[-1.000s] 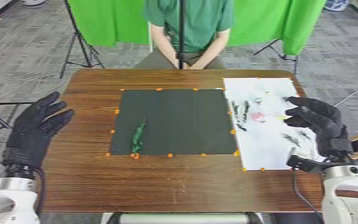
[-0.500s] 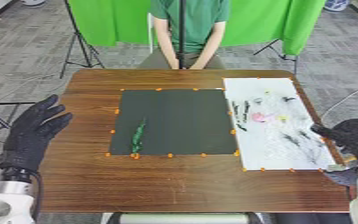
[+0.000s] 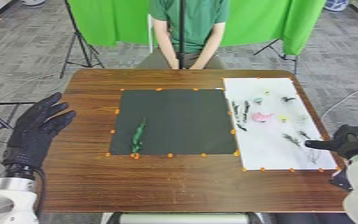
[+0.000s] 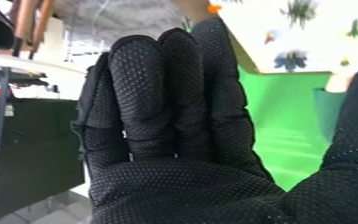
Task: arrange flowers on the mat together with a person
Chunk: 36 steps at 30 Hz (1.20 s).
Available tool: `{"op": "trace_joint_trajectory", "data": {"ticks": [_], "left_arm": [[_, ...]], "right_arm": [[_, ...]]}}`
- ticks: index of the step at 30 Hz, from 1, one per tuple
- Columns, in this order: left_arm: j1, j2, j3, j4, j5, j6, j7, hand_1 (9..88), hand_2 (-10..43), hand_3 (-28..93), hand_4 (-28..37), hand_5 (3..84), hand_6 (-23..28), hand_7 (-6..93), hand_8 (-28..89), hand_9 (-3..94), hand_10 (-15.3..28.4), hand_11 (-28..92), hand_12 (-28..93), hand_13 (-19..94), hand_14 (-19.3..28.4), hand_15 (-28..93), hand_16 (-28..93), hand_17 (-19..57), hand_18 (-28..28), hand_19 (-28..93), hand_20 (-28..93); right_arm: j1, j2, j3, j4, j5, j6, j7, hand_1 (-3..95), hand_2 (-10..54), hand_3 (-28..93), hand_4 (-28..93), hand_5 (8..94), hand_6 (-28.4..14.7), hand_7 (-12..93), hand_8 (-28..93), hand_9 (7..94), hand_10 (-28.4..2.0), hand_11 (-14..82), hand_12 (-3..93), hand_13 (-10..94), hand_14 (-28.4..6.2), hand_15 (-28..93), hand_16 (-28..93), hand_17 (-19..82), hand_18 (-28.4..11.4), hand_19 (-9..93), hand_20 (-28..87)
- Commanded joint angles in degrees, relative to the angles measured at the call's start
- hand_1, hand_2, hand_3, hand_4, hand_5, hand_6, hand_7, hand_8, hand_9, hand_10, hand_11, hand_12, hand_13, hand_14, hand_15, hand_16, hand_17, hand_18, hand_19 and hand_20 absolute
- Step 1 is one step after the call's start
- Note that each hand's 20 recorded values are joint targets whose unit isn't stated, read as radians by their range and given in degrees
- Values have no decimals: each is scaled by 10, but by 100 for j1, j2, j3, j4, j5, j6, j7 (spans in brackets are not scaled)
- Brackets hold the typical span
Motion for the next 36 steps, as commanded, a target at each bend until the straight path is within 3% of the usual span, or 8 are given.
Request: {"op": "trace_joint_trajectory", "data": {"ticks": [1,12,19,22,25,33,36], "left_arm": [[19,14,21,51,-13,-73,-59,294,0,696,-243,370,24,235,-101,325,137,295,158,307,174,385,0,-27,225,507,80],[-8,17,38,72,-22,-96,-93,292,1,697,-244,370,25,235,-101,324,138,294,159,306,174,386,0,-28,225,507,81],[-3,19,47,73,-30,-111,-93,292,2,695,-245,370,25,234,-101,325,138,294,160,307,176,387,0,-29,226,507,81],[14,17,51,61,-36,-112,-99,292,4,694,-246,370,24,233,-101,325,138,294,159,307,176,388,0,-29,226,507,82],[34,10,42,61,-39,-115,-95,291,5,695,-247,370,25,231,-101,325,138,294,159,307,176,389,0,-29,226,507,82],[45,-5,20,53,-28,-127,-101,289,8,697,-251,370,25,230,-99,325,138,293,159,307,177,392,0,-30,226,506,82],[65,3,6,49,-32,-126,-97,289,9,698,-250,370,25,230,-99,325,138,293,159,307,177,393,0,-30,226,506,83]], "right_arm": [[145,71,-235,258,-4,-34,18,341,-93,336,-272,642,-17,408,-116,642,-143,521,400,611,-145,704,272,305,-224,819,381],[613,174,-886,706,-129,129,90,389,-95,310,-260,703,-1,426,-121,704,-128,543,420,660,-135,731,304,345,-228,865,401],[786,188,-1022,954,880,409,26,499,-87,332,-277,751,13,442,-126,751,-120,558,423,712,-114,741,319,384,-224,907,392],[751,149,-995,1048,1032,348,-220,532,-72,447,-280,783,25,440,-86,795,-105,567,422,748,-102,748,320,412,-225,930,396],[656,85,-857,1030,1512,391,-394,443,-45,680,-282,799,24,417,94,813,-101,577,422,766,-98,760,323,429,-224,932,430],[472,16,-742,643,1111,1235,-568,415,-56,806,-282,834,14,426,149,848,-90,620,428,804,-94,803,333,467,-229,932,554],[499,70,-752,296,727,1824,-724,406,-67,830,-269,849,17,430,162,866,-88,633,428,825,-91,817,333,489,-232,932,595]]}}
